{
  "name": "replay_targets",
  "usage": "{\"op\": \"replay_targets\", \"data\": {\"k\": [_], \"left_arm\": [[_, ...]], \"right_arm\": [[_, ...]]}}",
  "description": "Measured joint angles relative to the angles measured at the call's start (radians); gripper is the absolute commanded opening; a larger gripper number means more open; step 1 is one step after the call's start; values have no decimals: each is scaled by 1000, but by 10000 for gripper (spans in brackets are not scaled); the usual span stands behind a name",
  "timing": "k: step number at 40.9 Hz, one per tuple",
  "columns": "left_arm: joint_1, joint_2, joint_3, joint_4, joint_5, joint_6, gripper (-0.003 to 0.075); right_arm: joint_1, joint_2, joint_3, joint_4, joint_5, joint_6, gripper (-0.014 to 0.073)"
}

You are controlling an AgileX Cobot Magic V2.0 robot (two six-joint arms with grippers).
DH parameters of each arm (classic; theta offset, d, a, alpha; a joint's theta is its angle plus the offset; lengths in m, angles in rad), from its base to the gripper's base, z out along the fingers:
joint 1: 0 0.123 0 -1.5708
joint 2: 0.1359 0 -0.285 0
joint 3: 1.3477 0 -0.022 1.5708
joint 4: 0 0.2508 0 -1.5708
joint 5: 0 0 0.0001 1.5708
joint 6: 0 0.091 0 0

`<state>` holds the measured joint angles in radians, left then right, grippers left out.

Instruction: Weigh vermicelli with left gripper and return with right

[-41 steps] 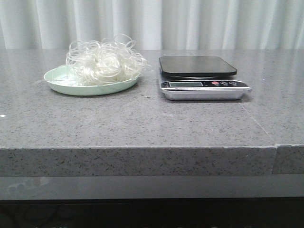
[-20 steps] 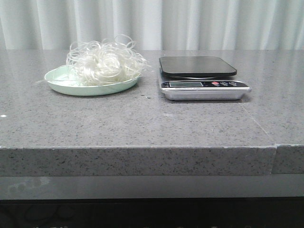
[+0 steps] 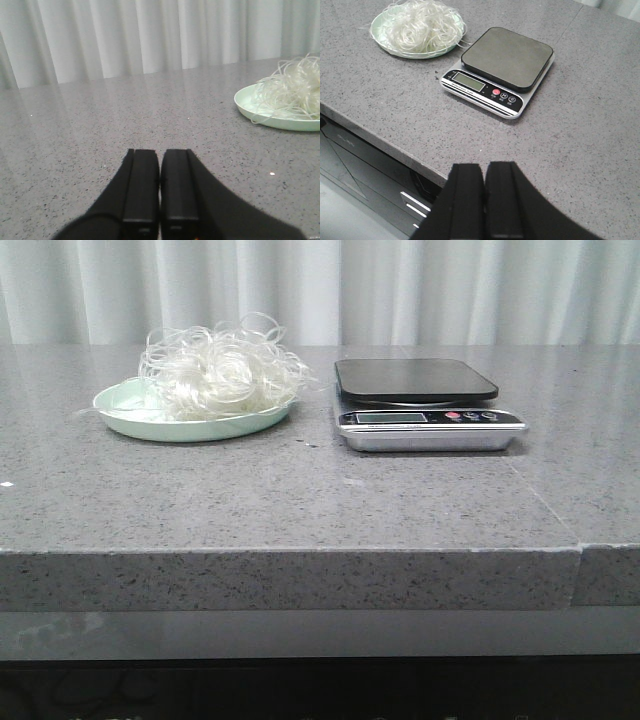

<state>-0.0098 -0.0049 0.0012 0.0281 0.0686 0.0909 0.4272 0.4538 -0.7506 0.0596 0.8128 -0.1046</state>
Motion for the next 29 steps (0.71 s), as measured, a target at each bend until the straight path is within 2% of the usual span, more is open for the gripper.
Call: {"op": "replay_targets", "data": {"k": [29], "left_arm": [[13, 0, 0, -50, -14, -5, 145]], "right_arm": [[0, 0, 0, 0, 6, 0, 154]]}}
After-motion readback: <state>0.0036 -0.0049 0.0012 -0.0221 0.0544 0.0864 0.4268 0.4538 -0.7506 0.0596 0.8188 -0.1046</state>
